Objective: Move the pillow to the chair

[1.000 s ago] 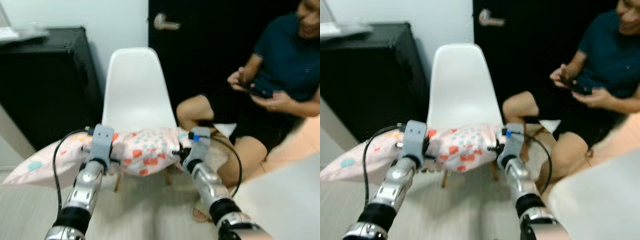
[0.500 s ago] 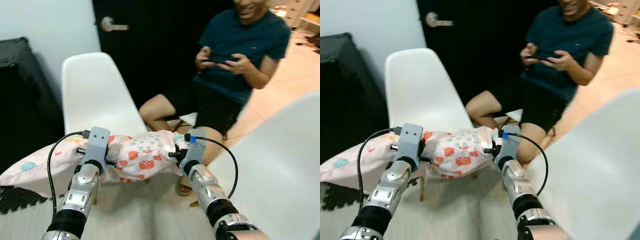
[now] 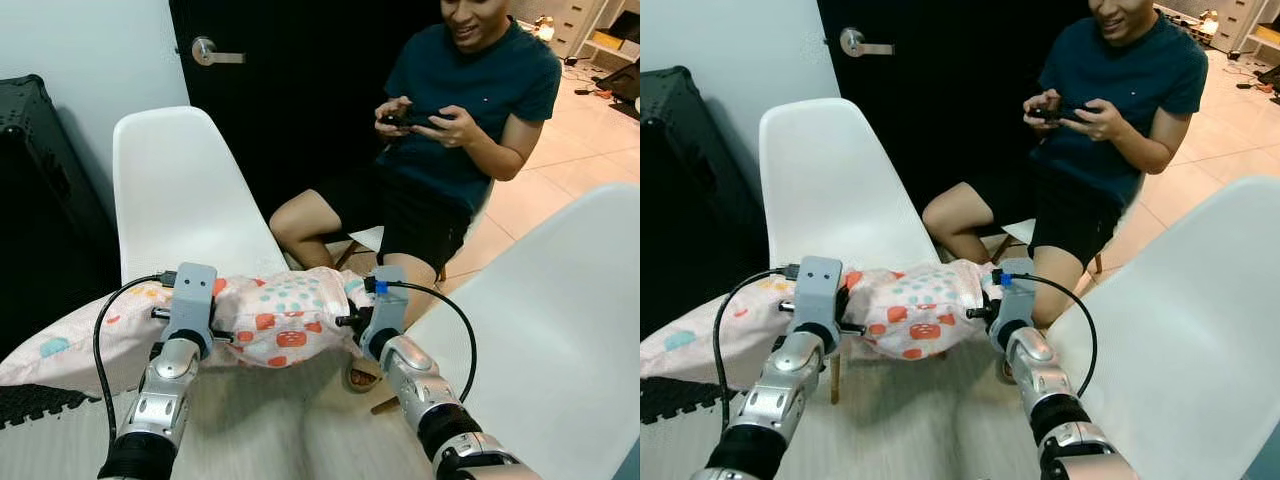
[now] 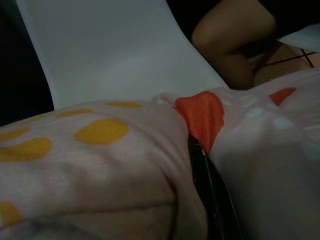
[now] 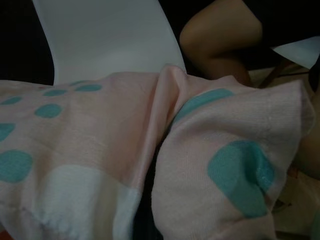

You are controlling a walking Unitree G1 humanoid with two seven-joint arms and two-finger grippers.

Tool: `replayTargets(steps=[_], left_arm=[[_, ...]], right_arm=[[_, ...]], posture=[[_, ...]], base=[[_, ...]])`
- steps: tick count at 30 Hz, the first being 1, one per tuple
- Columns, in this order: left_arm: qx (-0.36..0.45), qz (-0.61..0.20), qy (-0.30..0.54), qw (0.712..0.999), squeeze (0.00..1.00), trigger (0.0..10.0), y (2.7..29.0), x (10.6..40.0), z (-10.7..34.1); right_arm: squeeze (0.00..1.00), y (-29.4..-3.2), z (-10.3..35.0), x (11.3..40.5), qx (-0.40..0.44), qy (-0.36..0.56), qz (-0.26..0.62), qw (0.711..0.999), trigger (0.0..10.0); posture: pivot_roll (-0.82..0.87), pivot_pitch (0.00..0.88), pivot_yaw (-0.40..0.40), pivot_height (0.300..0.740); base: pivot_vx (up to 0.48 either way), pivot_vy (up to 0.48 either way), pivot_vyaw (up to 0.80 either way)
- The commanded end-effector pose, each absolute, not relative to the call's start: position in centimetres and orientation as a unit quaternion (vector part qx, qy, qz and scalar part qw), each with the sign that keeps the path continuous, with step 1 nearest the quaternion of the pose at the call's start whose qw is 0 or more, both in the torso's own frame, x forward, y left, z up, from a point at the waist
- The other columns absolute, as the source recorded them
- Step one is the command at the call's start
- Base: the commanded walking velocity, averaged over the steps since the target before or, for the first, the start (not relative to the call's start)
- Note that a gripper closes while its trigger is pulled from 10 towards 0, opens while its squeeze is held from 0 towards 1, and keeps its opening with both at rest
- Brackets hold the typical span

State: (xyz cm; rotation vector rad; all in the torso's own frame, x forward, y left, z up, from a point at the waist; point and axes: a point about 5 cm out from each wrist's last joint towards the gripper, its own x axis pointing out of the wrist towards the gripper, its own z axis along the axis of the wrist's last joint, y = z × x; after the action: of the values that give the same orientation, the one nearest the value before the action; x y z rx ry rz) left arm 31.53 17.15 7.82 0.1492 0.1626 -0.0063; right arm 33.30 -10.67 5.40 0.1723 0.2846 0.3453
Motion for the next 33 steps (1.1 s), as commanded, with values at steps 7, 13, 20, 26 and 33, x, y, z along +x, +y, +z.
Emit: replayTargets(steps=[7, 13, 20, 26, 33], left_arm=[[0.064, -0.024, 0.028, 0.997, 0.0, 10.0, 16.1, 31.95, 9.82], [0.064, -0.03, 0.028, 0.997, 0.0, 10.0, 15.95, 32.01, 9.9], [0.064, -0.036, 0.028, 0.997, 0.0, 10.0, 15.88, 32.02, 10.0], [0.067, -0.038, 0.028, 0.997, 0.0, 10.0, 15.91, 32.1, 10.07], [0.07, -0.041, 0.027, 0.996, 0.0, 10.0, 15.94, 32.18, 10.13]], right_arm=[[0.0, -9.85, 5.77, 33.47, 0.076, 0.138, 0.193, 0.969, 10.0], [0.0, -10.12, 5.79, 33.5, 0.074, 0.135, 0.19, 0.97, 10.0], [0.0, -10.12, 5.84, 33.55, 0.074, 0.134, 0.188, 0.97, 10.0], [0.0, -10.1, 5.86, 33.57, 0.076, 0.133, 0.187, 0.97, 10.0], [0.0, -10.14, 5.88, 33.57, 0.078, 0.131, 0.185, 0.971, 10.0]], posture=[[0.0, 0.07, -0.024, 0.74], [-0.01, 0.068, -0.022, 0.74], [-0.01, 0.068, -0.02, 0.74], [-0.01, 0.065, -0.018, 0.74], [-0.01, 0.064, -0.014, 0.74]], base=[[0.226, 0.0, 0.0], [0.331, 0.0, 0.0], [0.349, 0.0, 0.0], [0.351, 0.0, 0.0], [0.344, 0.0, 0.0]])
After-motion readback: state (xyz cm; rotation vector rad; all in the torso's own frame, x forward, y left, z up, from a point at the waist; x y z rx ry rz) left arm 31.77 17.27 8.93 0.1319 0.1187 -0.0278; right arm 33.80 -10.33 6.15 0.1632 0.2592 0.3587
